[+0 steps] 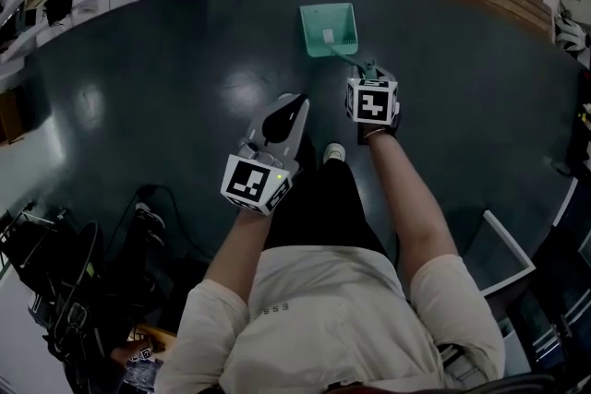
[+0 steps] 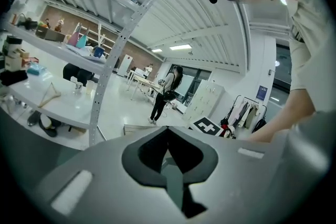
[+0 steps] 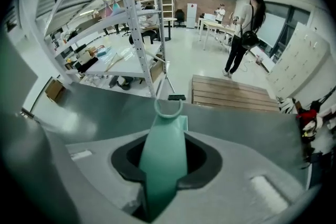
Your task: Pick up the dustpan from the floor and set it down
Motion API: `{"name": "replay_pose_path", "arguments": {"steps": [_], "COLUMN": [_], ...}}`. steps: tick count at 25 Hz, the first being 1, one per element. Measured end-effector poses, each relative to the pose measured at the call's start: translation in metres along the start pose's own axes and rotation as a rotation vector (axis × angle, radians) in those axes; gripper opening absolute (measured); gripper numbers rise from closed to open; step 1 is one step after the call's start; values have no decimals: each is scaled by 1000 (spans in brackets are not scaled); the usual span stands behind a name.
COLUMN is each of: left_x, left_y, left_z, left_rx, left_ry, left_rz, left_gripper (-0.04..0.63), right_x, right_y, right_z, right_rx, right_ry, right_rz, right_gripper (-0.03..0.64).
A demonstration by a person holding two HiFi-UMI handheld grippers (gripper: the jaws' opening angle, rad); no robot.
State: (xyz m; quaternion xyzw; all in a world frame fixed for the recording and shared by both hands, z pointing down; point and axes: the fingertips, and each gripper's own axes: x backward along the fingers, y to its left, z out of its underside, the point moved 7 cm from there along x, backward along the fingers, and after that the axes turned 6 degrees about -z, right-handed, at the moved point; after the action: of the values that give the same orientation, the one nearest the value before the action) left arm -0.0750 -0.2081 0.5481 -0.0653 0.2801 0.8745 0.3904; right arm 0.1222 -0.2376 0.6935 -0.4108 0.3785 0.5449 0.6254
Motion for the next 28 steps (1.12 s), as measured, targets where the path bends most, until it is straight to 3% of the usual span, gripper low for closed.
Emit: {"name": "replay_pose_path", "arguments": {"steps": [5,10,15,28], "left_x": [1,2,15,75], "left_y": [-16,-28,-38,-134], "left_z": [5,-15,-37,-63], "left_rx": [7,-18,-55,-150], "left_ry": [26,-5,-58,-207], "left_rz": [27,27,11,-58], "left_gripper": [15,15,15,15], "right_x": [18,52,100,271], "right_y": [-15,-25,-23,-56], "right_z": [8,11,14,48], "right_rx": [-21,-51,-15,95], "right_ry": [21,19,-42,-218], "right_rz": [21,2,-25,-45], "right_gripper": [75,75,75,75]}}
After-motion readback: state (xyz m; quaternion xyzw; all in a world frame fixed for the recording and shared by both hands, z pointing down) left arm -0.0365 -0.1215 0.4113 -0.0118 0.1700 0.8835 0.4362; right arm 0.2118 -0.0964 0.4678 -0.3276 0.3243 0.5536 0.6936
